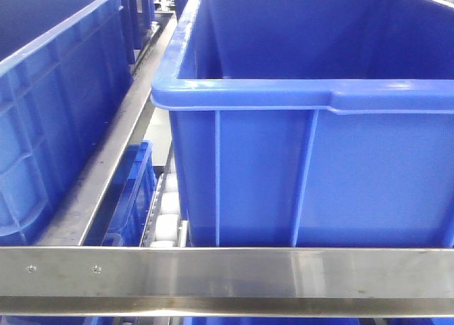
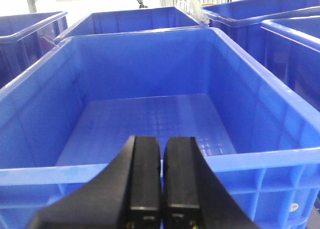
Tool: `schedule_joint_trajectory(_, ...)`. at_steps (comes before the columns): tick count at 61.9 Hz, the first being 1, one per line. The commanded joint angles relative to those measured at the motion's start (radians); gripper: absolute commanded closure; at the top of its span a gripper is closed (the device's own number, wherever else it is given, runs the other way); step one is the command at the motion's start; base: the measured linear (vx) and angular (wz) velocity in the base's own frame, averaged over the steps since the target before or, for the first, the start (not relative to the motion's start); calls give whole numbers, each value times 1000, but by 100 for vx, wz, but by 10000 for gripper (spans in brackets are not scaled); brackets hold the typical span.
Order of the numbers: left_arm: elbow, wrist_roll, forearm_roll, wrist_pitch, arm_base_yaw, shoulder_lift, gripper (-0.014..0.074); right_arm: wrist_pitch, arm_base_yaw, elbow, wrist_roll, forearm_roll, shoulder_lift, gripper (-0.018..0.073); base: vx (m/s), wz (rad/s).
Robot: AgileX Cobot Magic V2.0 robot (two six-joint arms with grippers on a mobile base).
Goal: Pick red cube and place on left shelf
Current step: 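Position the right gripper with the red cube over a blue bin, then lower the red cube into the blue bin and open the right gripper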
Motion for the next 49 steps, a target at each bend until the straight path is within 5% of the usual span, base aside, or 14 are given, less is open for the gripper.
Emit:
schedule_joint_trajectory(1,22,1,-6,-83,-3,7,491,-100,9,-120,-1,-14,105,502,0,0)
schedule_joint_trajectory(16,22,1,-6,-83,-3,7,491,-51,118,-352,-13,-31,361,435,0,0)
schedule_joint_trajectory(26,22,1,-6,-83,-3,7,491,-49,169,-425,-13,-45,465,71,0,0)
schedule_joint_trajectory(31,22,1,-6,-83,-3,7,491,-50,172,-435,-13,-45,491,-41,0,0)
schedule_joint_trajectory(49,22,1,-6,-83,-3,7,491,1,172,-435,-13,-45,498,-44,0,0)
